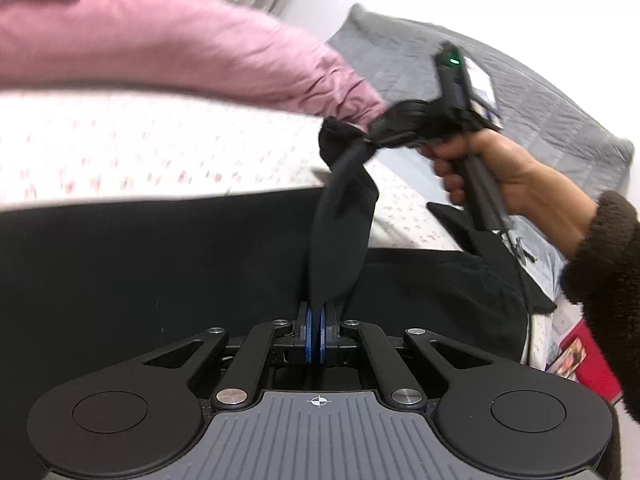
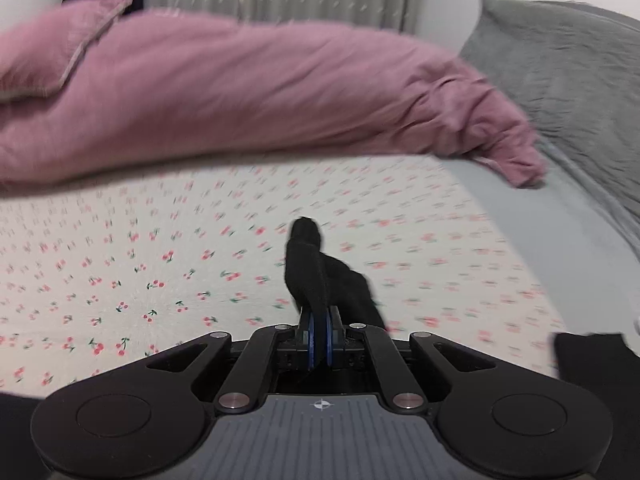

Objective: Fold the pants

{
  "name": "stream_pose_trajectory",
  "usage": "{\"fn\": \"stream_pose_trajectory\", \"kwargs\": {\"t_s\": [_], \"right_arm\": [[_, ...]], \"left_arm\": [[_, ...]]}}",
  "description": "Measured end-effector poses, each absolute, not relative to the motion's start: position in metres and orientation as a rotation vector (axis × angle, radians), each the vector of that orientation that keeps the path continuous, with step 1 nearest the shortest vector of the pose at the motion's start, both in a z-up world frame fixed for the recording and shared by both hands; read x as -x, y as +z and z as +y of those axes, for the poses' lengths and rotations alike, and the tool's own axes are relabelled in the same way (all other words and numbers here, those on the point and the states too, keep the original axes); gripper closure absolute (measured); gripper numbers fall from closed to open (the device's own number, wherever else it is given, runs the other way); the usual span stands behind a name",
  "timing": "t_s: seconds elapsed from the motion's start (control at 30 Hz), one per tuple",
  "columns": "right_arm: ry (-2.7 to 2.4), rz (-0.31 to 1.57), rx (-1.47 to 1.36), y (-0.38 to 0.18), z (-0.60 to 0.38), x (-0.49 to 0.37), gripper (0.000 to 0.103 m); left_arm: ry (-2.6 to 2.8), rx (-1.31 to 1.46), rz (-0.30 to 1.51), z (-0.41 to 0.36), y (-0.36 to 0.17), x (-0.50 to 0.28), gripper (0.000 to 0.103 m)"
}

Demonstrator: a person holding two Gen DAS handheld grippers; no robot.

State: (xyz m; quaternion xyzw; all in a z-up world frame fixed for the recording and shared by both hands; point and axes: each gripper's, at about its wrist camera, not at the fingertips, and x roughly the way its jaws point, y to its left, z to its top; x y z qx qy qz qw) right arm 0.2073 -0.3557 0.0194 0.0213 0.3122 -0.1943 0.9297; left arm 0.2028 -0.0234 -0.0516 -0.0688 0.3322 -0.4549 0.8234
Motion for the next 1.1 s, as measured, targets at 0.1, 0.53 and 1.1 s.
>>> {"fn": "stream_pose_trajectory", "kwargs": {"t_s": [0.1, 0.53, 1.1], "right_arm": [[-0.402, 0.606, -0.066, 0.033, -0.366, -0.155, 0.100], [-0.348, 0.579, -0.308, -0.031, -0.387, 0.014, 0.099], [-0.355, 0.556, -0.459, -0.064, -0.415, 0.025, 0.057]], "left_arm": [[-0.980, 0.080, 0.650, -0.023, -0.039, -0.189, 0.102], [-1.038, -0.229, 0.562, -0.025, -0.027, -0.117, 0.102], [-1.019, -0.291, 0.613, -0.027, -0.065, -0.102, 0.097]]}}
